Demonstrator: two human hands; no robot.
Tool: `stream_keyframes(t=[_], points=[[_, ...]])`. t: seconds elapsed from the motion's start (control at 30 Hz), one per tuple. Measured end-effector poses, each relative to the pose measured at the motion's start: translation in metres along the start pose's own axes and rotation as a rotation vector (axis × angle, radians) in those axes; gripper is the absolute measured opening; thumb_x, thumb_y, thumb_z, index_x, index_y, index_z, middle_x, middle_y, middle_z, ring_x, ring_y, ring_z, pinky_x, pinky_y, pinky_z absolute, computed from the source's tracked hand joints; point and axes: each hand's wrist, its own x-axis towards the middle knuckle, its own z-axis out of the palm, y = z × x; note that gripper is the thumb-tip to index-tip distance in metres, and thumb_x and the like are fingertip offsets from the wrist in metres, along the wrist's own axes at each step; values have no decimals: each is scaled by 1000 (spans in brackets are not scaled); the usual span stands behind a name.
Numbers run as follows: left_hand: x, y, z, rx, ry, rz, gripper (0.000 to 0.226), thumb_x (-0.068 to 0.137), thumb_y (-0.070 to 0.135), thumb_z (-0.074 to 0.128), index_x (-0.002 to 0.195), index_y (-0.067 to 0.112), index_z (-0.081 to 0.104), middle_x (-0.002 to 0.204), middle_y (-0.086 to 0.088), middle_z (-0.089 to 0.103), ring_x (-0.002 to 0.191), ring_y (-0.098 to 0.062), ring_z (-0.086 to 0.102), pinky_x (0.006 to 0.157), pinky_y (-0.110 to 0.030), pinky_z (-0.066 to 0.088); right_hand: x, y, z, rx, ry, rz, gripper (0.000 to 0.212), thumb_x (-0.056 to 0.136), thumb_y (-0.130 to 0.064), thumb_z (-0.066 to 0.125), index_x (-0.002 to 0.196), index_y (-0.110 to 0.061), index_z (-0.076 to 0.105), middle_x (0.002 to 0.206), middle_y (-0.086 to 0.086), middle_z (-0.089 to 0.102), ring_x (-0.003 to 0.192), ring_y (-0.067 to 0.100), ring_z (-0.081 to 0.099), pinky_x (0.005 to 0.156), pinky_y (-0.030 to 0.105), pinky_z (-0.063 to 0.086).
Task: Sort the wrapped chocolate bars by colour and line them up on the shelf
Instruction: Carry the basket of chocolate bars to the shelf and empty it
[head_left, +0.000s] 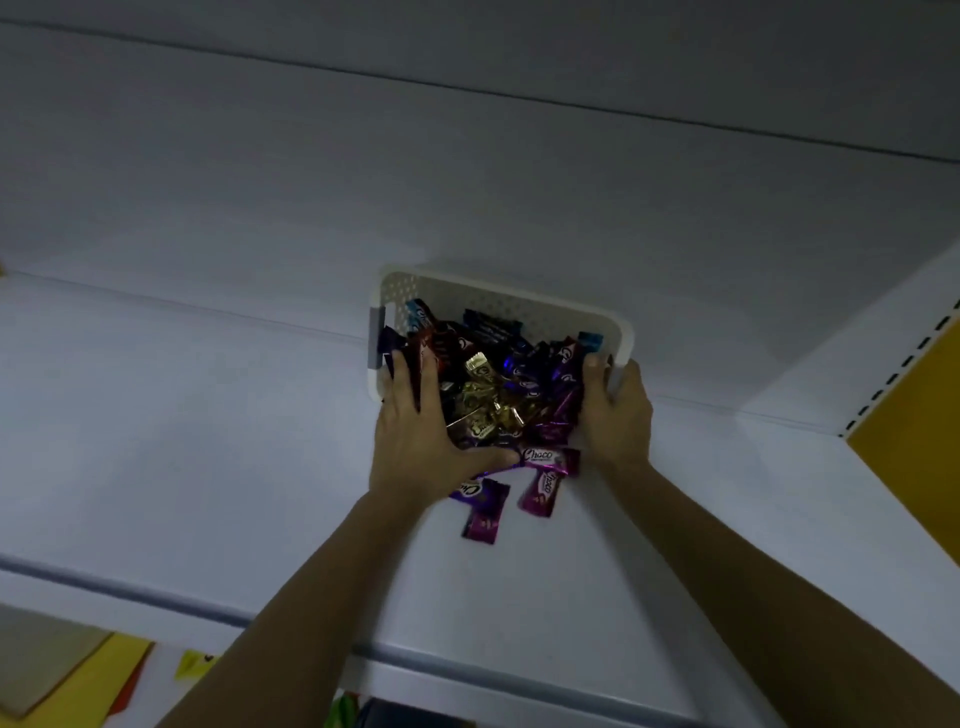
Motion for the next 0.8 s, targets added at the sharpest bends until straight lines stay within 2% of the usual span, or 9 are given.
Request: stream_keyframes(t=[0.1,0.2,0.27,0.37,0.47,0.53,0.6,0.73,0.8], points=[[-1,4,-4,-75,13,-40,139,45,84,58,153,27,-10,157,-3,-26,147,-30,-7,114,-54,19,21,-23,-17,-29,-70,145,44,85,-52,57,109,-16,54,97,4,65,78,24,65,73,39,55],[-3,8,-7,-93,81,-67,132,50,90,51,154,28,-2,159,-1,-21,147,-31,1,115,-57,20,46,-54,-28,-233,-320,344,24,91,-30,54,96,-7,53,89,17,66,78,33,66,70,42,58],[-8,10,-7,-28,89,-77,135,46,101,35,153,28,-2,159,-2,-22,148,-28,-4,116,-55,11,46,-60,-28,-329,-372,371,19,93,-17,47,96,1,51,86,24,65,75,36,67,70,45,58],[-21,11,-8,94,-123,-3,146,29,106,24,145,34,-26,145,0,-46,137,-22,-38,112,-55,-13,34,-51,-27,-340,-253,244,15,91,-16,44,91,-3,50,84,15,62,80,33,64,73,43,56],[-28,8,-8,305,-230,137,141,22,107,13,130,37,-46,130,2,-61,122,-22,-54,107,-57,-20,24,-44,-27,-318,-144,139,14,94,-17,44,83,-9,48,70,0,50,75,26,56,64,31,44],[-26,7,-5,340,-177,125,140,26,106,11,130,33,-47,132,0,-60,125,-23,-52,107,-57,-20,18,-40,-24,-295,-80,74,17,95,-18,43,87,-9,55,72,1,54,74,25,56,63,28,40],[-20,7,-1,340,-109,85,140,31,105,16,133,32,-45,138,-4,-55,132,-26,-46,109,-57,-18,12,-37,-20,-280,-30,4,24,96,-18,42,106,-10,62,84,4,60,77,23,56,66,27,39],[-11,9,0,342,-14,5,143,38,102,33,138,29,-39,149,-8,-42,139,-27,-36,112,-58,-13,5,-30,-14,-269,23,-85,34,95,-15,42,127,-16,55,101,9,65,85,27,59,70,27,40],[-9,11,-1,309,14,-7,143,42,97,42,135,28,-41,151,-7,-38,141,-25,-33,114,-56,-11,4,-25,-13,-265,42,-107,40,93,-11,42,132,-18,51,96,10,65,77,24,55,67,26,38]])
